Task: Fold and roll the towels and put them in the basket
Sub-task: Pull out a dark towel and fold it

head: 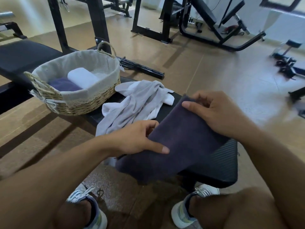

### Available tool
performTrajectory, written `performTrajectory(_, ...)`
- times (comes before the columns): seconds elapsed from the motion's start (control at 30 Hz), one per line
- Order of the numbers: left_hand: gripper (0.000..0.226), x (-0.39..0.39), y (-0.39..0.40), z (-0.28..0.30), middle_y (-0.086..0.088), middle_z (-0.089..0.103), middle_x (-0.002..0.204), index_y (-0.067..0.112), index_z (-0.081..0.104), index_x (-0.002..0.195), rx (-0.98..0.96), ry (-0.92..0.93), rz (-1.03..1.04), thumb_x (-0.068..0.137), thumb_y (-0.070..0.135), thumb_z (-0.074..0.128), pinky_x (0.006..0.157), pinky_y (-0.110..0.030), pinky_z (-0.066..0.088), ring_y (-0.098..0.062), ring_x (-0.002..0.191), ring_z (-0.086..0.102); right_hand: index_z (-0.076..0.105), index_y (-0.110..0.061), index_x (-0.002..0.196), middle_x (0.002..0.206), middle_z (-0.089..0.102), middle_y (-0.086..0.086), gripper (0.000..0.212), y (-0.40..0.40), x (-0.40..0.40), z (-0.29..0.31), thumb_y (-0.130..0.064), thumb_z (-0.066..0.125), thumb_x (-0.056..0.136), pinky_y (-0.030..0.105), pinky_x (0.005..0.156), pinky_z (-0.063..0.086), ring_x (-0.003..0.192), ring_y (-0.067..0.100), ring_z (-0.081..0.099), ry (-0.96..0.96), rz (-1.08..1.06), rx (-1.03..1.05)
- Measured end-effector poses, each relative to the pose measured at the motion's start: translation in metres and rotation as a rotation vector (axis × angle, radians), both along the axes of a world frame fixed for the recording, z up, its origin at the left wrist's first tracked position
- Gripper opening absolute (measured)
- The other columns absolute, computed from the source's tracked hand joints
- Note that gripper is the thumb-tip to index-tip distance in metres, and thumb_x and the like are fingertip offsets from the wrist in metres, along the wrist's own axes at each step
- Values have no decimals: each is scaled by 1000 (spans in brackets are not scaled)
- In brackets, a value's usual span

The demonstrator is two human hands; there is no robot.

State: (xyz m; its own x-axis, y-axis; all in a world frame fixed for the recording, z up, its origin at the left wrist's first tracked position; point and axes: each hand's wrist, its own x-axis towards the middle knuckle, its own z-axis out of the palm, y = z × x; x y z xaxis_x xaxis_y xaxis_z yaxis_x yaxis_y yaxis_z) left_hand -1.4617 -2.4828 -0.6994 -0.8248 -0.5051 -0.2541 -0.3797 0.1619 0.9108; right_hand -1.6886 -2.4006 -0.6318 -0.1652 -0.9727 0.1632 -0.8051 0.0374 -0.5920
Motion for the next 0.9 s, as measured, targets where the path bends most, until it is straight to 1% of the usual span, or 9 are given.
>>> performTrajectory(0.07,45,0,-3,-3,20,75,106,35,68,112,6,-88,-60,73,35,90,87,-24,56,1,97,70,60,-21,83,71,61,-4,27,-1,-3,-3,-42,56,99,23,62,40,67,6,55,39,-118,-82)
performTrajectory(0.1,42,0,-5,-6,22,75,104,36,70,109,-2,-121,-81,73,35,90,85,-23,56,3,95,70,57,-19,87,75,61,-5,27,-3,-6,-6,-42,51,101,29,65,41,72,7,56,52,-176,-81)
performTrajectory(0.23,33,-2,-17,-15,16,78,95,30,76,99,-78,-199,-54,71,37,91,91,-40,57,-4,91,73,56,-24,100,96,65,-2,26,-11,-34,-23,-45,42,105,42,82,49,95,24,60,93,-329,30)
performTrajectory(0.4,21,4,-32,-17,5,74,78,23,72,73,8,-127,32,73,34,89,68,-29,49,-10,75,68,61,-26,111,119,66,5,23,-11,-72,-39,-39,44,106,37,85,45,104,26,59,125,-404,207)
performTrajectory(0.53,20,6,-42,-18,-5,79,94,19,80,90,69,-126,85,88,38,75,86,-39,55,-22,93,73,59,-19,117,128,61,11,26,-8,-88,-46,-34,39,107,38,88,42,110,29,55,138,-470,364)
performTrajectory(0.67,26,-5,-42,-18,-1,79,91,21,81,93,64,-157,110,99,38,62,77,-28,57,-15,85,73,58,-16,118,126,60,13,29,-7,-96,-49,-33,38,107,38,86,41,104,29,53,181,-491,384)
performTrajectory(0.73,21,-15,-42,-22,-3,78,89,18,78,94,38,-100,252,96,36,67,62,-22,54,-11,75,70,58,-15,120,128,60,15,30,-7,-101,-51,-33,38,107,41,90,43,111,33,55,200,-517,399)
performTrajectory(0.8,14,-22,-45,-26,-3,74,87,15,73,97,-39,-46,433,93,29,73,50,-15,48,-7,65,65,57,-19,123,130,59,14,28,-7,-108,-57,-32,38,107,43,93,45,114,35,56,248,-558,459)
performTrajectory(0.9,16,-24,-53,-34,6,72,88,23,68,96,-319,-95,466,86,27,80,63,-19,50,-7,69,65,54,-24,126,121,62,9,27,-4,-114,-70,-26,43,102,45,94,48,107,34,59,364,-597,600)
